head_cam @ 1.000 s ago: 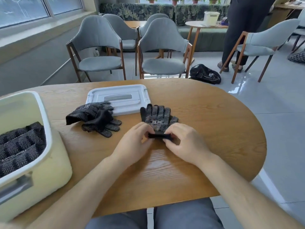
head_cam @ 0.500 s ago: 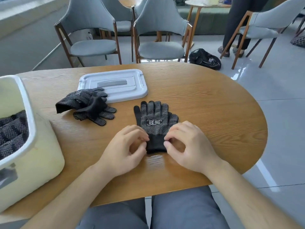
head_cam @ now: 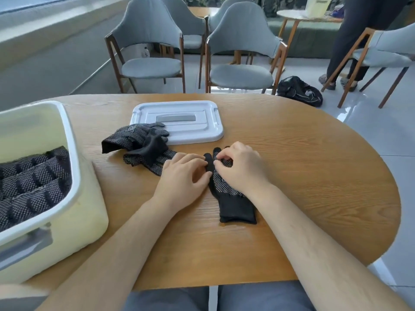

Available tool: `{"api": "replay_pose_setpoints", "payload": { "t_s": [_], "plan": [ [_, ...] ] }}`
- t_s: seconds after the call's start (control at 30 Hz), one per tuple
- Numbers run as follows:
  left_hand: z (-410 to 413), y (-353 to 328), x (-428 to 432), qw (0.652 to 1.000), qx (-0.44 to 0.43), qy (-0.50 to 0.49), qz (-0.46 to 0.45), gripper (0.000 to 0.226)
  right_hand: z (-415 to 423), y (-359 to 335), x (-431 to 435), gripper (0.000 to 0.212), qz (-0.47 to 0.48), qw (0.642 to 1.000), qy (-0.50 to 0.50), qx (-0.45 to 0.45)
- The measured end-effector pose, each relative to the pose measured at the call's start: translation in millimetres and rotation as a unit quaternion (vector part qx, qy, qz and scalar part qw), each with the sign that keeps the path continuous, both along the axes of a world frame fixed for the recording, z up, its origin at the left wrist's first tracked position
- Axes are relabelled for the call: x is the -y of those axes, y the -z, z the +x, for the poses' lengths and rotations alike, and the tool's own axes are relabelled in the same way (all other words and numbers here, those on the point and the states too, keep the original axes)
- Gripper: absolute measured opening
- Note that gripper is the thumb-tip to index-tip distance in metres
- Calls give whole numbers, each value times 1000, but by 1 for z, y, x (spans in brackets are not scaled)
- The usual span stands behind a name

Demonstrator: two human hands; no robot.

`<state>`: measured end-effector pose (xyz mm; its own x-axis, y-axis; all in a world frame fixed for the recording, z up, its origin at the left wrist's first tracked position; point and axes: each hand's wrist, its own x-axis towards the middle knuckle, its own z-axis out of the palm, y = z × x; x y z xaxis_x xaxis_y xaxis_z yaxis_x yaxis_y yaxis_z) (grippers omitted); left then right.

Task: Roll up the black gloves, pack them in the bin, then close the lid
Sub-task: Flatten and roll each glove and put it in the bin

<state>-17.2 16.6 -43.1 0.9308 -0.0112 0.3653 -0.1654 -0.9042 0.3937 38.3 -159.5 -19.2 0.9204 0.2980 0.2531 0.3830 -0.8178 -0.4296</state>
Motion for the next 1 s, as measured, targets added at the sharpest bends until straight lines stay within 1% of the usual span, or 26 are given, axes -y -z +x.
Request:
{"api": "replay_pose_setpoints", "payload": {
  "t_s": [0.13,0.37,0.47,0.6,0.7,0.77,0.8,0.87,0.93,1.0],
  "plan": [
    [0,2,0,1000,4,6,8,33,-1,8,0,16,22,999,-12,40],
    [-2,4,0,1000,-1,-2,-13,40,1,11,-4,11,57,989,-35,135],
    [-2,3,-1,1000,-4,-2,-23,40,2,10,-7,13,69,990,-55,111],
    [-2,4,-2,999,0,-5,-45,33,1,13,-10,16,36,995,-73,55],
    [-1,4,-3,997,35,-2,-64,24,1,14,-8,21,29,995,-79,56],
    [-2,3,-1,995,66,16,-67,24,1,12,-3,23,54,994,-73,68],
    [-4,2,1,996,73,26,-53,28,1,11,0,22,71,992,-62,79],
    [-8,0,6,998,59,32,7,37,4,9,6,18,83,991,-26,100],
    [-10,1,8,998,31,19,57,47,6,8,9,18,67,993,5,96],
    [-10,1,8,997,14,7,75,54,9,9,10,21,36,997,16,67]
  ]
}}
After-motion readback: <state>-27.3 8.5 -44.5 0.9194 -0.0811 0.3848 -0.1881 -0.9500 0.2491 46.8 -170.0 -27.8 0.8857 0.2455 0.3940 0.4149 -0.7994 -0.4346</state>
